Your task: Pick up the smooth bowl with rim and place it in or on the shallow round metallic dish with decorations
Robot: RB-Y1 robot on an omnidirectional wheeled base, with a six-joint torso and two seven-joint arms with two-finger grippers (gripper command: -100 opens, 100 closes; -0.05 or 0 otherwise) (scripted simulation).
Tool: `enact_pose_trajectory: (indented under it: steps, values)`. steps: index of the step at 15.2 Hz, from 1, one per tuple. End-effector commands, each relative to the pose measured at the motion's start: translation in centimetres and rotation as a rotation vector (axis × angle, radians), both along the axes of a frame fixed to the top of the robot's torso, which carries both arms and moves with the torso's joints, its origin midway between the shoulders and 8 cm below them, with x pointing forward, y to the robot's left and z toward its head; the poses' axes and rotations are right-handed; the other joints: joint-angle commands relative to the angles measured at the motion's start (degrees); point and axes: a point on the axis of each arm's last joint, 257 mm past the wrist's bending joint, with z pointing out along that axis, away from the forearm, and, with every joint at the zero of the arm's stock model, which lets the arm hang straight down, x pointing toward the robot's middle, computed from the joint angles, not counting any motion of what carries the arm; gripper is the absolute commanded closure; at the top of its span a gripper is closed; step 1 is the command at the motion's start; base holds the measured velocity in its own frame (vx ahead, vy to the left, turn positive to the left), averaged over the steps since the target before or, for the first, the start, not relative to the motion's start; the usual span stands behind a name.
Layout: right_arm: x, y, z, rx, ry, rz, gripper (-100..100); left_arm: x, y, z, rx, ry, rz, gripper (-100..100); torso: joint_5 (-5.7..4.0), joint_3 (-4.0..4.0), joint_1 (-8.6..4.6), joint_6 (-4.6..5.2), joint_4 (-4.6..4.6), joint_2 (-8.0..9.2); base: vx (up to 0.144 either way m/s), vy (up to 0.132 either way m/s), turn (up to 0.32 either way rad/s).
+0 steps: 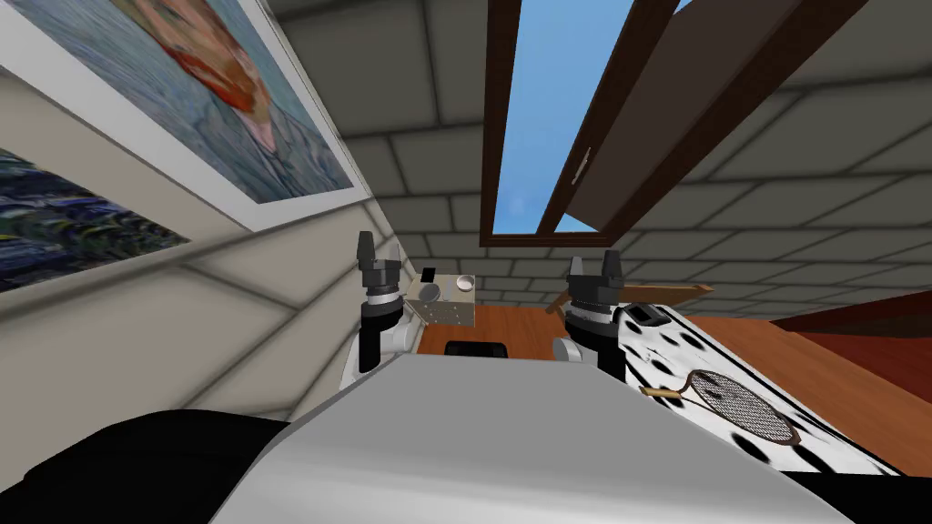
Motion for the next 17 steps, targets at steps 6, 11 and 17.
enact_pose_trajectory:
  steps: [6,11,17]
  values:
    - [0.0,0.0,0.0,0.0,0.0,0.0,0,2.8,-0.6,-3.3,0.01,0.13,-0.092,-100,0.0,0.07,-0.01,0.06,0.02,0.13,-0.027,-0.007,-0.234]
    - [0.0,0.0,0.0,0.0,0.0,0.0,0,5.0,-0.5,-6.6,-0.018,0.248,-0.14,-100,-0.01,0.09,-0.04,0.03,0.03,0.15,-0.035,-0.016,-0.248]
    - [0.0,0.0,0.0,0.0,0.0,0.0,0,7.3,0.0,-11.5,-0.06,0.409,-0.179,-100,-0.01,0.04,-0.05,0.05,0.01,0.07,-0.016,-0.019,-0.281]
